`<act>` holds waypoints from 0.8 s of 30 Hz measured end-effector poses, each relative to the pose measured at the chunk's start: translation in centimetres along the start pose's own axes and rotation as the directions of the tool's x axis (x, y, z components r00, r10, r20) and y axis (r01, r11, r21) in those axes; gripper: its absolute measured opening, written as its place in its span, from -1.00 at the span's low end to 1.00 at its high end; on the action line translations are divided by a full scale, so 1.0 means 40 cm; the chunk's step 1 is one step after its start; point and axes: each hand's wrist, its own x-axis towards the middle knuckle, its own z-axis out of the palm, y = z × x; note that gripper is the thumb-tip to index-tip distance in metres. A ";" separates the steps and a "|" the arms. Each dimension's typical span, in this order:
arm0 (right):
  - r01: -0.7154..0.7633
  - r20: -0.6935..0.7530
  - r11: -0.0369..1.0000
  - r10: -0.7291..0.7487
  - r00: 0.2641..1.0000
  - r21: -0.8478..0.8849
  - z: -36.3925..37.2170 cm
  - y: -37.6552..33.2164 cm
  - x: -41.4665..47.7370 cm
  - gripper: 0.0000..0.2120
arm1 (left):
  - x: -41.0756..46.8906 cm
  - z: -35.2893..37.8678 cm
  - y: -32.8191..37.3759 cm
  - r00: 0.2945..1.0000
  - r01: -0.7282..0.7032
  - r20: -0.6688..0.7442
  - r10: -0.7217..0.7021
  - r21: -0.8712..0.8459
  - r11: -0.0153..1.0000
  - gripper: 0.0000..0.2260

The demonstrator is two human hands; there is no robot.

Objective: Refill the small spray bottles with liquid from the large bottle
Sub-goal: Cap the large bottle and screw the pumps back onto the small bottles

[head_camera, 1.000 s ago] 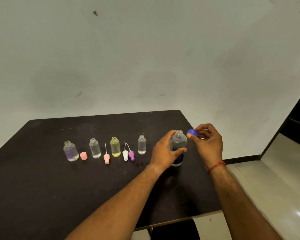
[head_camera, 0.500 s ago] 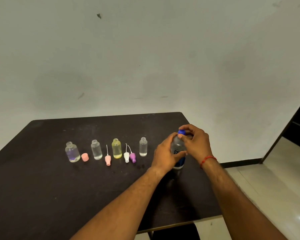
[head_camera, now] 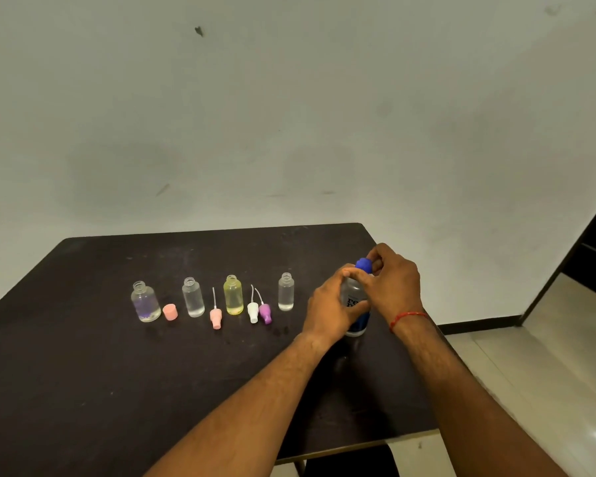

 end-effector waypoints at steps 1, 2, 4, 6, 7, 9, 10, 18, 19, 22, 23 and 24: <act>-0.011 0.026 1.000 0.011 1.000 -0.014 -0.003 0.001 0.001 -0.64 | 0.000 0.000 0.001 1.000 0.007 0.001 -0.007 -0.001 1.000 -0.40; -0.024 0.052 0.999 0.026 0.998 -0.026 -0.006 0.004 0.001 -0.55 | 0.001 0.001 0.001 1.000 0.017 0.003 -0.017 -0.001 1.000 -0.37; -0.028 0.081 1.000 0.027 0.996 0.007 -0.015 0.009 0.003 -0.34 | 0.004 0.002 0.001 1.000 0.022 0.010 -0.022 -0.011 1.000 -0.37; 0.045 0.095 0.991 -0.057 0.994 0.124 -0.025 0.010 -0.002 -0.35 | 0.003 0.000 0.002 1.000 0.013 0.015 -0.012 -0.026 1.000 -0.40; 0.098 0.106 0.982 -0.117 0.988 0.164 -0.027 0.012 -0.005 -0.42 | 0.003 -0.001 0.002 1.000 0.011 0.013 -0.010 -0.039 0.999 -0.41; 0.161 0.116 0.971 -0.183 0.976 0.179 -0.026 0.022 -0.002 -0.59 | 0.001 -0.002 0.000 1.000 0.006 0.006 -0.006 -0.051 0.999 -0.40; 0.165 0.110 0.972 -0.185 0.977 0.167 -0.025 0.025 0.000 -0.66 | 0.000 -0.003 0.001 1.000 -0.002 0.006 0.002 -0.050 0.999 -0.40; 0.058 0.094 0.997 -0.054 0.994 -0.046 -0.028 0.003 0.027 -0.81 | -0.001 -0.005 0.010 1.000 -0.021 -0.005 0.021 -0.017 1.000 -0.49; 0.017 0.090 0.998 -0.011 0.996 -0.062 -0.028 -0.001 0.030 -0.80 | -0.001 -0.004 0.009 1.000 -0.019 -0.002 0.019 -0.017 1.000 -0.51; -0.037 0.071 0.994 0.044 0.997 -0.103 -0.023 -0.001 0.031 -0.71 | -0.001 -0.003 0.010 1.000 -0.014 -0.005 0.014 -0.005 1.000 -0.50; -0.032 0.069 0.995 0.038 0.997 -0.090 -0.020 0.002 0.027 -0.67 | -0.001 -0.002 0.010 1.000 -0.007 -0.004 0.007 -0.002 1.000 -0.48; -0.019 0.081 0.999 0.023 0.996 -0.047 -0.017 0.007 0.020 -0.62 | -0.001 -0.002 0.010 1.000 0.000 -0.002 0.000 -0.003 1.000 -0.46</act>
